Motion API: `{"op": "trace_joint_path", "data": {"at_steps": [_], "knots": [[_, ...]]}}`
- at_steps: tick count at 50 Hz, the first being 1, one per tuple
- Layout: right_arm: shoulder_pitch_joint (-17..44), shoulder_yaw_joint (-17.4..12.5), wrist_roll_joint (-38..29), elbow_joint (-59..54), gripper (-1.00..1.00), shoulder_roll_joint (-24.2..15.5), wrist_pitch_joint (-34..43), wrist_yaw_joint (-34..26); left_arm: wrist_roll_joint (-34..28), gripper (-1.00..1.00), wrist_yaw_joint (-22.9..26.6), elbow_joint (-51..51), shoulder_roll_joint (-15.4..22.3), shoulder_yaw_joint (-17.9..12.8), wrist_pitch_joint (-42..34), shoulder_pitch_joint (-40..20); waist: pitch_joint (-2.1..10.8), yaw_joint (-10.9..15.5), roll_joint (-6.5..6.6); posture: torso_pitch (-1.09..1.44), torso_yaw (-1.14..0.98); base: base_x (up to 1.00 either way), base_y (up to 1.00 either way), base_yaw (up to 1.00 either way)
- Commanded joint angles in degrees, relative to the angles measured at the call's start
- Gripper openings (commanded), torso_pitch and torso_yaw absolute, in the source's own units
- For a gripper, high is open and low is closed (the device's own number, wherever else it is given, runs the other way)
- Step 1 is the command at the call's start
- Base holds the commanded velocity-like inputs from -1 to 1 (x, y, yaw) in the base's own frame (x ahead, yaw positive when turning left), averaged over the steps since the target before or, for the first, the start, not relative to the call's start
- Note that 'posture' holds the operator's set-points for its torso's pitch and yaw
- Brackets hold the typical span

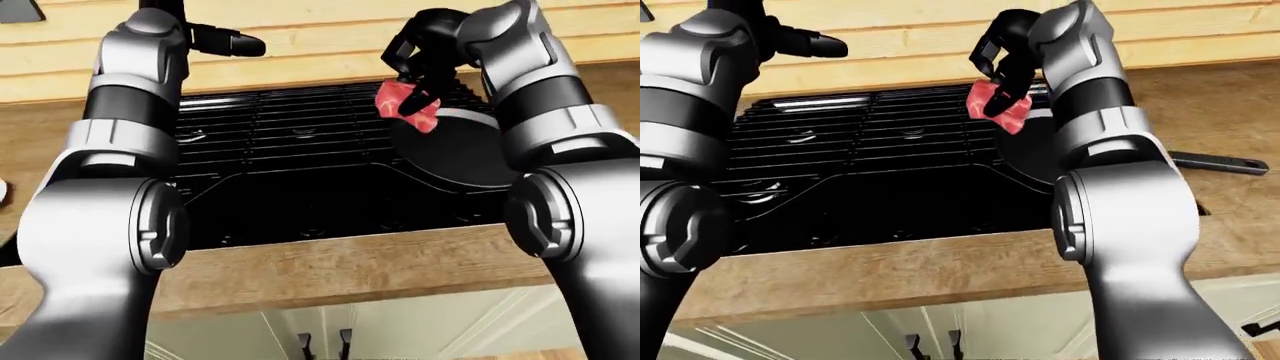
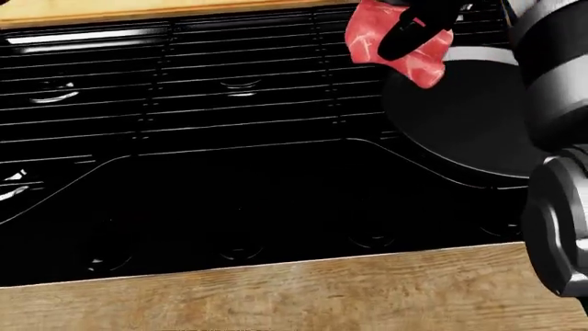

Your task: Pick the lamb chop from the pan and place it on the plate.

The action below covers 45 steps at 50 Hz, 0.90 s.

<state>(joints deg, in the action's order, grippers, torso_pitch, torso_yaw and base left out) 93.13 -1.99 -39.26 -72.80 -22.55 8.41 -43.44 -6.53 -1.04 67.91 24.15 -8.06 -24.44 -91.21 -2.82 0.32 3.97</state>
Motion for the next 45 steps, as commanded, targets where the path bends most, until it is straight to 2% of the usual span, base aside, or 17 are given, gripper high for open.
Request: {"op": "trace_joint_path", "data": {"at_steps": [1,5,10,12,13,14,16,20,23,25,26,27,28,32,39,41,45], "knots": [[3.2,-0.6,0.1,3.3,-1.0,-1.7,-0.4,1.0,0.0,1.0,0.0,-3.2,0.2,0.1,2.0,-3.3,2.6,-0.9,-0.21,0.0,0.0,0.0,0.51,0.0],[3.1,-0.6,0.1,3.2,-1.0,-1.5,-0.7,1.2,0.0,1.0,0.1,-3.3,0.4,0.1,1.8,-3.4,1.67,-1.8,-2.6,0.0,0.0,0.0,0.52,0.0],[3.3,-0.6,0.1,3.2,-1.0,-1.5,-0.5,0.8,0.0,1.0,0.0,-3.3,0.3,0.1,2.0,-3.2,2.17,-2.3,-5.33,0.0,0.0,0.0,0.52,0.0],[3.3,-0.6,0.1,3.2,-1.0,-1.4,-0.6,0.8,0.0,1.0,0.0,-3.3,0.2,0.0,2.0,-3.2,3.47,-2.3,-8.6,0.0,0.0,0.0,0.52,0.0],[3.2,-0.6,0.1,3.2,-1.0,-1.4,-0.6,0.9,0.0,1.0,0.0,-3.2,0.2,0.1,2.1,-3.2,2.4,-2.3,-6.46,0.0,0.0,0.0,0.52,0.0],[3.2,-0.6,0.1,3.2,-1.0,-1.4,-0.7,0.9,0.0,1.0,0.0,-3.2,0.2,0.1,2.1,-3.2,3.57,-1.5,-7.57,0.0,0.0,0.0,0.52,0.0],[3.2,-0.6,0.1,3.2,-1.0,-1.5,-0.7,0.9,0.0,1.0,0.0,-3.2,0.2,0.1,2.1,-3.2,4.37,-1.1,-7.63,0.0,0.0,0.0,0.51,0.0],[3.2,-0.6,0.0,3.4,-1.0,-1.5,-0.6,0.6,0.0,1.0,0.0,-3.3,0.0,0.2,2.0,-3.2,2.75,-0.5,-5.53,0.0,0.0,0.0,0.52,0.0],[3.4,-0.5,-0.1,3.4,-1.0,-1.6,-0.6,0.4,0.0,1.0,0.0,-3.3,-0.1,0.2,1.9,-3.4,2.76,-0.7,-2.03,0.0,0.0,0.0,0.52,0.0],[3.4,-0.5,-0.1,3.3,-1.0,-1.5,-0.6,0.5,-0.1,1.0,0.1,-3.4,0.0,0.2,1.8,-3.5,3.84,-0.9,2.96,0.0,0.0,0.0,0.52,0.0],[3.5,-0.5,-0.1,3.3,-1.0,-1.5,-0.6,0.4,-0.1,1.0,0.1,-3.4,0.0,0.2,1.8,-3.6,3.38,-0.9,0.46,0.0,0.0,0.0,0.52,0.0],[3.6,-0.5,-0.1,3.3,-1.0,-1.5,-0.6,0.4,-0.1,1.0,0.1,-3.5,0.0,0.2,1.8,-3.6,2.87,-1.1,1.24,0.0,0.0,0.0,0.52,0.0],[3.6,-0.5,-0.2,3.3,-1.0,-1.5,-0.6,0.4,-0.1,1.0,0.1,-3.4,0.0,0.2,1.8,-3.6,2.7,-1.0,0.87,0.0,0.0,0.0,0.52,0.0],[3.5,-0.5,-0.2,3.1,-1.0,-1.5,-0.8,0.5,-0.1,1.0,0.1,-3.4,0.0,0.2,1.9,-3.6,2.28,-1.4,-2.06,0.0,0.0,0.0,0.53,0.0],[3.6,-0.5,-0.2,3.3,-1.0,-1.5,-0.7,0.3,-0.1,1.0,0.1,-3.3,-0.1,0.2,1.9,-3.7,2.19,-1.7,-5.66,0.0,0.0,0.0,0.53,0.0],[3.3,-0.6,-0.2,3.5,-1.0,-1.4,-0.6,0.3,-0.1,1.0,0.1,-3.4,0.0,0.2,1.8,-3.6,2.65,-1.6,-7.75,0.0,0.0,0.0,0.52,0.0],[3.4,-0.6,-0.1,3.5,-1.0,-1.4,-0.6,0.2,-0.1,1.0,0.2,-3.6,0.1,0.2,1.6,-3.7,3.88,-0.9,-7.57,0.0,0.0,0.0,0.53,0.0]]}}
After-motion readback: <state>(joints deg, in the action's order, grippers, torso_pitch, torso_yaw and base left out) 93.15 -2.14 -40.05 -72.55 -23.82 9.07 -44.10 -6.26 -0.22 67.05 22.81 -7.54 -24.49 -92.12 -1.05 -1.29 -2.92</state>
